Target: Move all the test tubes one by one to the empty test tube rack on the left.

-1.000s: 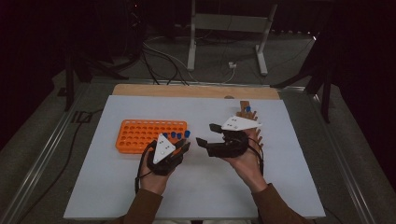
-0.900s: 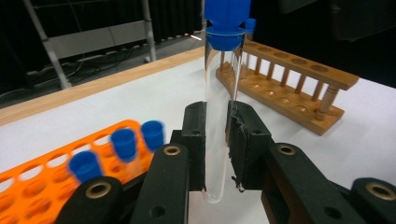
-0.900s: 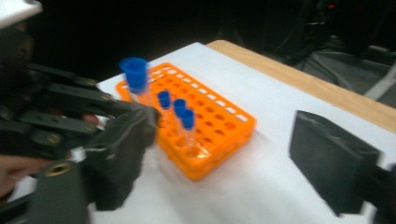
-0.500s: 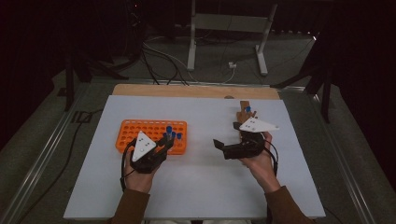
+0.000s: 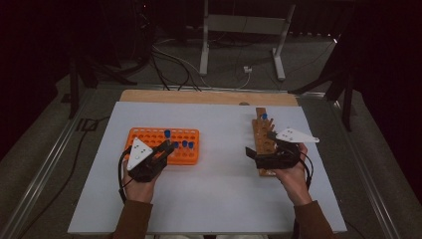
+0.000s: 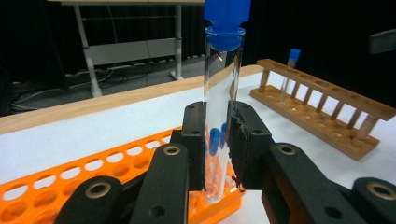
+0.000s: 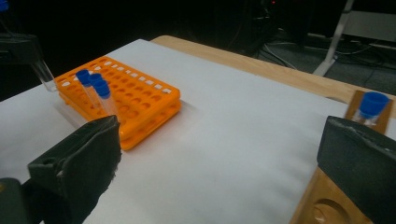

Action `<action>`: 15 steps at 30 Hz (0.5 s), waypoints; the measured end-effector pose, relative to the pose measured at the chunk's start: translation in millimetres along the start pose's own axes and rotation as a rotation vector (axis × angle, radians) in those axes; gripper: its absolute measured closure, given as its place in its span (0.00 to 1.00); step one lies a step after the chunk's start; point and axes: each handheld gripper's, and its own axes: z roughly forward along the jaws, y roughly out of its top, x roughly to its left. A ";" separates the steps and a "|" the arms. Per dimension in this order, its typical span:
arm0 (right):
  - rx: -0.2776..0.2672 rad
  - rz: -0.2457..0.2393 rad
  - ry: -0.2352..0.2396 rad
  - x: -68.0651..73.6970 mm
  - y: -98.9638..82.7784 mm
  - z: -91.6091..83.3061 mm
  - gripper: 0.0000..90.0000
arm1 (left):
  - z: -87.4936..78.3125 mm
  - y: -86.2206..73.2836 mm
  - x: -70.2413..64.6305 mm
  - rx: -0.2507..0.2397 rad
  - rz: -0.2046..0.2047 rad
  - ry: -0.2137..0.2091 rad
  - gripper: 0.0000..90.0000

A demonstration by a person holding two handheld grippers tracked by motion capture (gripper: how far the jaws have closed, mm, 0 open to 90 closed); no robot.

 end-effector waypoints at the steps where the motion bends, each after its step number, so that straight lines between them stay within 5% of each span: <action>1: 0.003 0.002 -0.007 -1.2 -0.3 -0.7 0.00 | 0.1 -0.8 1.6 0.000 -0.003 0.004 0.87; 15: 0.002 0.020 -0.026 -8.2 -4.0 -6.0 0.00 | 5.8 -18.7 20.3 0.030 -0.021 0.057 0.87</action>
